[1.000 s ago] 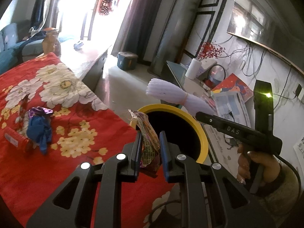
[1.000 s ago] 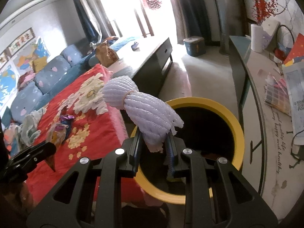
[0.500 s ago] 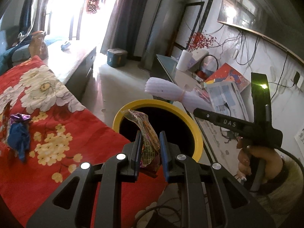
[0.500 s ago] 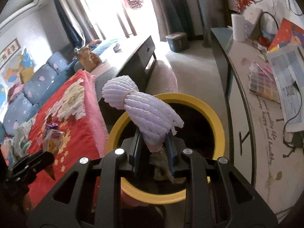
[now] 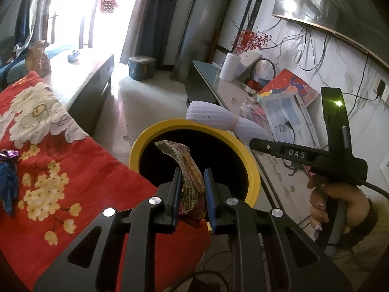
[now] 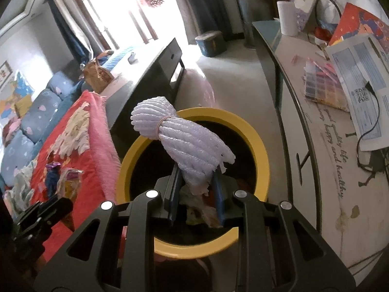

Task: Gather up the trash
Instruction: 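Open the left tool while the right tool opens, dropping both items into the bin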

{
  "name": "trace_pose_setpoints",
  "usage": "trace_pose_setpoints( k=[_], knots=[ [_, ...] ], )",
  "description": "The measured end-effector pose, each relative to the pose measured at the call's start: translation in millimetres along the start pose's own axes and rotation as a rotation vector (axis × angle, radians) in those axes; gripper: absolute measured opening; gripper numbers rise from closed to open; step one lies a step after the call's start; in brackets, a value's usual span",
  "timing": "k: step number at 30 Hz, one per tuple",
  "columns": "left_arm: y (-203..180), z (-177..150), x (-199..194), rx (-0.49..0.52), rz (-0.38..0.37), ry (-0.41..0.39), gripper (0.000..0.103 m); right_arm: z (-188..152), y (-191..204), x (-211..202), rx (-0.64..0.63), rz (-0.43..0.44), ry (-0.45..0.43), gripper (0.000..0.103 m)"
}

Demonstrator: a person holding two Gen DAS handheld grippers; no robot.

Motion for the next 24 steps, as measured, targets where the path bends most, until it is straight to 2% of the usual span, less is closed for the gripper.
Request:
trace_pose_setpoints(
  k=[2, 4, 5, 6, 8, 10, 12, 21, 24],
  knots=[
    [-0.5, -0.2, 7.8, 0.0, -0.006, 0.009, 0.018, -1.2, -1.1, 1.0, 0.01, -0.002, 0.004, 0.025],
    [-1.4, 0.7, 15.7, 0.003, -0.014, 0.023, 0.02, -1.9, -3.0, 2.4, 0.017, -0.009, 0.01, 0.035],
    [-1.2, 2.0, 19.1, 0.003, -0.017, 0.031, 0.031, -2.5, -4.7, 2.1, 0.027, -0.016, 0.007, 0.042],
    [-0.6, 3.4, 22.4, 0.002, -0.007, 0.032, 0.054, -2.6, -5.4, 1.5, 0.033, -0.019, 0.004, 0.047],
    [4.3, 7.0, 23.0, -0.015, 0.013, 0.017, 0.074, -2.1, -5.6, -0.1, 0.035, -0.021, -0.003, 0.048],
    [9.1, 9.2, 20.7, -0.04, 0.007, 0.015, 0.078, -0.5, -3.9, -2.3, 0.028, -0.029, -0.019, 0.054],
    [16.3, 11.0, 15.0, -0.06, 0.019, -0.004, 0.089, 0.9, -0.4, -4.0, 0.018, -0.034, -0.032, 0.056],
    [39.6, 18.3, -18.3, -0.124, 0.056, -0.083, 0.092, 10.7, 43.6, -18.5, -0.109, 0.008, -0.117, 0.058],
    [45.4, 21.0, -29.2, -0.135, 0.068, -0.108, 0.092, 12.4, 60.2, -23.5, -0.156, 0.016, -0.138, 0.064]
  ],
)
Point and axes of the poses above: each gripper's, at about its wrist camera, not at the fingertips, and x roughly the way its jaws point, y to its left, z to its top, the point moved 5 cm from there along x, roughly the way its jaws point, and after that the axes turned 11 degrees about -x, right-handed, at the moved point
